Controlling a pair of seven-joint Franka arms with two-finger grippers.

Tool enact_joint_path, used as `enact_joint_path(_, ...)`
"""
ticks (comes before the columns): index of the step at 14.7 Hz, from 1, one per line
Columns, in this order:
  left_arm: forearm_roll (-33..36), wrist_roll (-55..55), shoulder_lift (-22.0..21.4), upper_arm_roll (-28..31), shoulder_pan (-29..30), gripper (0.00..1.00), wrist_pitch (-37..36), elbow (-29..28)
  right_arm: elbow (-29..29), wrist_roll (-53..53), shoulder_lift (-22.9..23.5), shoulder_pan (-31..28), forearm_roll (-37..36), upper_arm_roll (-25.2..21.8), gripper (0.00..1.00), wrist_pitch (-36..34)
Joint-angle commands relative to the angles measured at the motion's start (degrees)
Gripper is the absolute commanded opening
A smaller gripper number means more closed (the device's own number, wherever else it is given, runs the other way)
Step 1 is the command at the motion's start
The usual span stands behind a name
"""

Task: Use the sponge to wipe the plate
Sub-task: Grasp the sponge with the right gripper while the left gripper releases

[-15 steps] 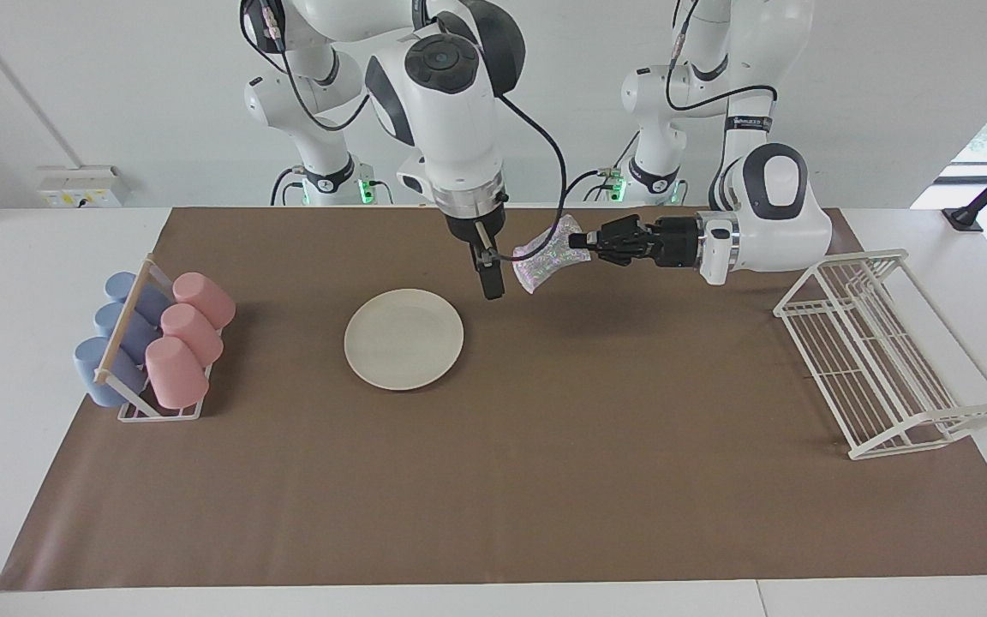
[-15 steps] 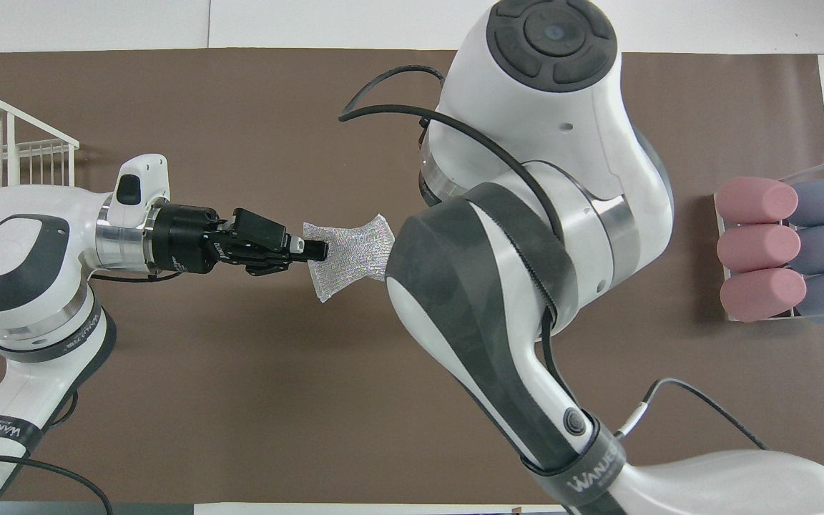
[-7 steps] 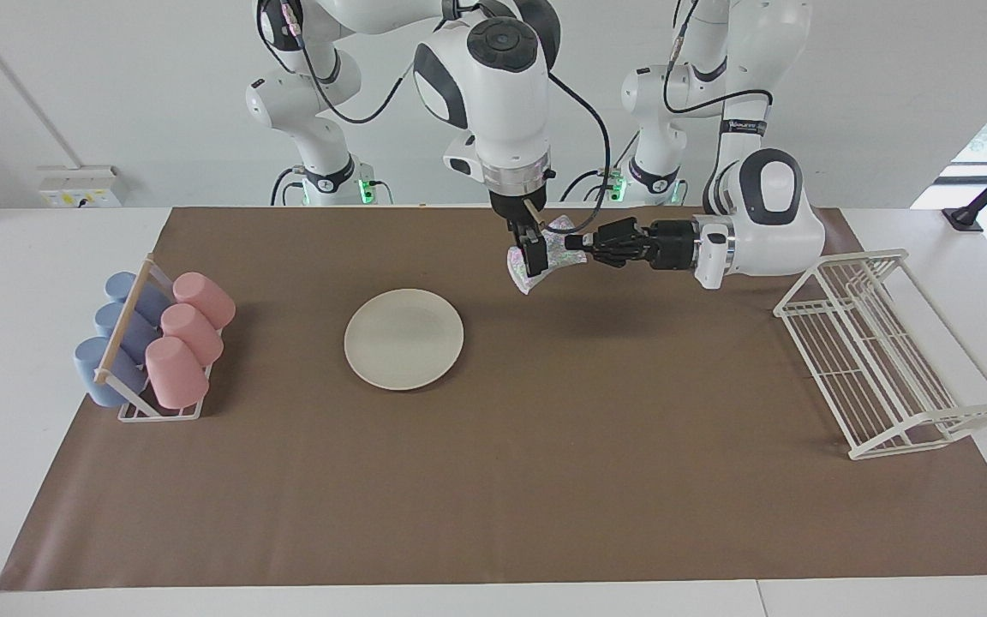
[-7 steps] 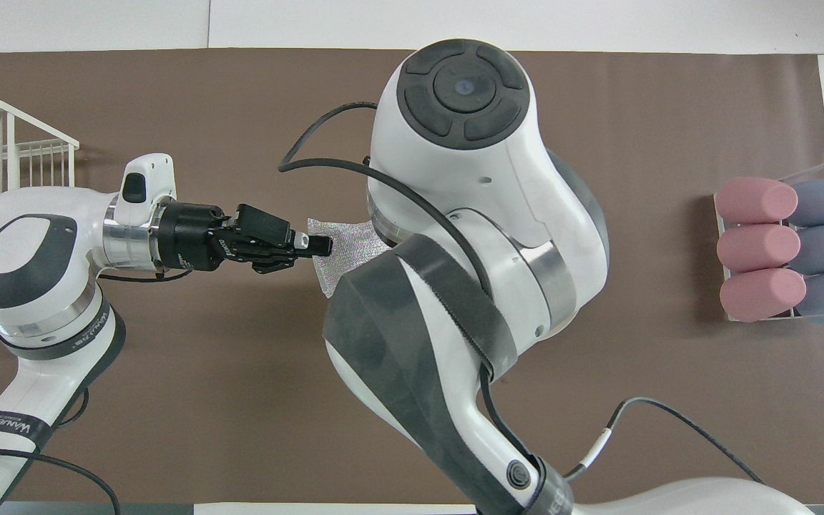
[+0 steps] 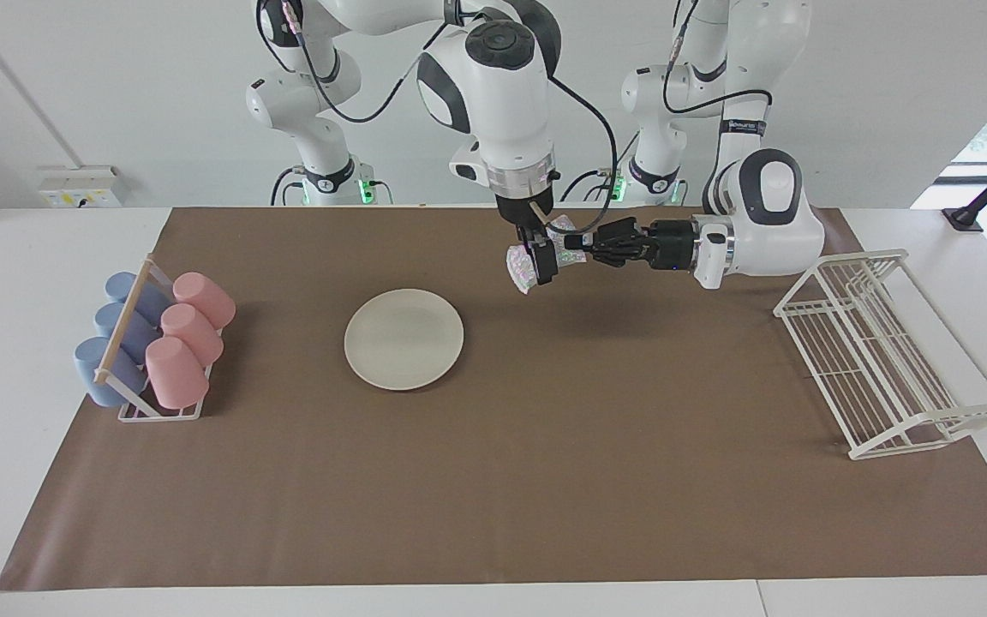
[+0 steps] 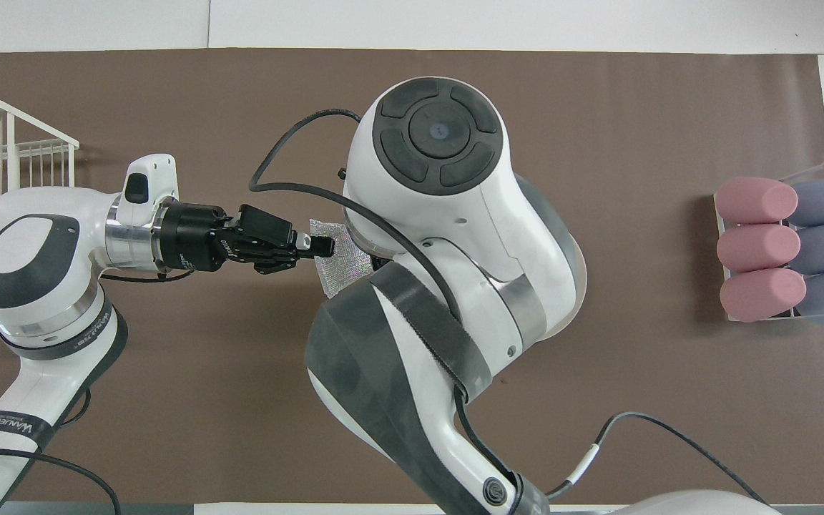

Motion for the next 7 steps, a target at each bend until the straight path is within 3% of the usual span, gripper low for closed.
enact_joint_path(1, -1.4, 1.1, -0.2, 0.9, -0.8, 0.0, -1.0, -0.7, -4.0, 0.7, -2.6, 1.3, 0.7, -0.1, 1.0, 1.6)
enact_joint_path(2, -1.4, 1.1, -0.2, 0.9, -0.8, 0.0, -1.1, -0.7, -4.1, 0.7, -2.7, 1.3, 0.7, -0.1, 0.99, 1.5)
enact_joint_path(4, -1.4, 1.1, -0.2, 0.9, -0.8, 0.0, -1.3, -0.7, -4.1, 0.6, -2.7, 1.4, 0.7, -0.1, 0.6, 1.3)
enact_joint_path(6, -1.4, 1.1, -0.2, 0.9, -0.8, 0.0, -1.4, -0.7, -4.1, 0.2, -2.7, 1.2, 0.7, -0.1, 0.07, 1.2)
enact_joint_path(7, -1.4, 1.1, -0.2, 0.9, -0.7, 0.0, -1.4, -0.6, -4.1, 0.1, -2.7, 1.0, 0.8, -0.1, 0.0, 1.2)
